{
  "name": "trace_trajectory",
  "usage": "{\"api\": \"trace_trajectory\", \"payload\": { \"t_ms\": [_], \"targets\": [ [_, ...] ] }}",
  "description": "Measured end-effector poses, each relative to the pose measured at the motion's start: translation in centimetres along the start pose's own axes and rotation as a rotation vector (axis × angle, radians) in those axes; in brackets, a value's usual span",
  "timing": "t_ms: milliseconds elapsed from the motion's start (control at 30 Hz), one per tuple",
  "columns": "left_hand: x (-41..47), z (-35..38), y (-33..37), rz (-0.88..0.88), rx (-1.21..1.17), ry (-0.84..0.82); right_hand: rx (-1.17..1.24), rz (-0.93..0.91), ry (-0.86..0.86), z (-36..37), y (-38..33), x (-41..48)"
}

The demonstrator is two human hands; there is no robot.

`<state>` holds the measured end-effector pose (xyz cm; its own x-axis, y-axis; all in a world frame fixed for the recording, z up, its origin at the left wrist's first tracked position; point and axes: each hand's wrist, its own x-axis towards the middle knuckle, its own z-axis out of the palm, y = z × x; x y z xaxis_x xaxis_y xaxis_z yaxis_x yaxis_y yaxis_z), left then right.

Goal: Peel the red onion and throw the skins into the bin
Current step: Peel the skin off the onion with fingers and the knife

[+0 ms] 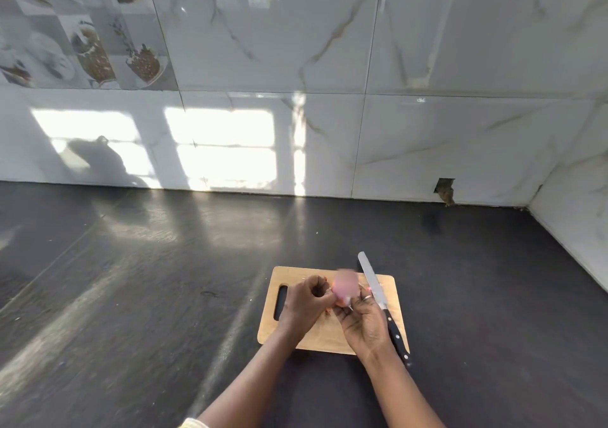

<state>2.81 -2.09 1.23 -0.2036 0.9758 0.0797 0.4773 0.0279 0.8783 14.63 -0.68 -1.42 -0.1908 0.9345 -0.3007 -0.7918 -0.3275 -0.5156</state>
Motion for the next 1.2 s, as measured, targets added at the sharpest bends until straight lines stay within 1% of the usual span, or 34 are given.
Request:
{"api": "trace_trajectory", "payload": {
  "t_ms": [133,200,300,467,533,667,833,967,1033,1100,1200],
  "targets": [
    [0.2,-0.3,-1.3,-0.089,-0.025,0.088,0.06,0.025,-0.022,0.3,-0.4,-0.1],
    [0.1,-0.4,-1.5,-0.103,-0.039,0.099,0.077,0.042,-0.032,0.3,-0.7,-0.2],
    [0.0,-0.4,-1.3,-0.117,-0.065,0.084,0.107,0.072,0.026,0.9,-1.1,-0.6],
    [0.2,0.0,-0.9,-0.056,-0.062,0.055,0.111,0.095,0.058,1.1,-1.1,-0.8],
    [0.2,0.0,-0.9,-0.048,-0.095,0.054,0.105,0.093,0.047,1.0,-1.2,-0.8],
    [0.0,0.1,-0.8,-0.027,-0.132,0.039,0.045,0.071,0.015,1.1,-1.2,-1.1],
    [-0.5,0.2,-0.4,0.052,-0.156,0.042,-0.033,0.025,0.014,1.1,-1.0,-0.7],
    [-0.5,0.4,-0.4,0.066,-0.105,0.041,-0.067,-0.013,0.012,1.2,-0.8,-0.4],
    [-0.5,0.5,-0.5,0.053,-0.109,0.046,-0.065,-0.022,0.003,1.2,-0.8,-0.3],
    [-0.3,0.6,-0.6,0.004,-0.144,0.045,-0.077,-0.013,0.004,1.2,-0.7,-0.3],
    [-0.1,0.8,-0.5,-0.097,-0.287,0.044,-0.12,-0.006,-0.002,1.3,-0.6,-0.3]
  ]
}}
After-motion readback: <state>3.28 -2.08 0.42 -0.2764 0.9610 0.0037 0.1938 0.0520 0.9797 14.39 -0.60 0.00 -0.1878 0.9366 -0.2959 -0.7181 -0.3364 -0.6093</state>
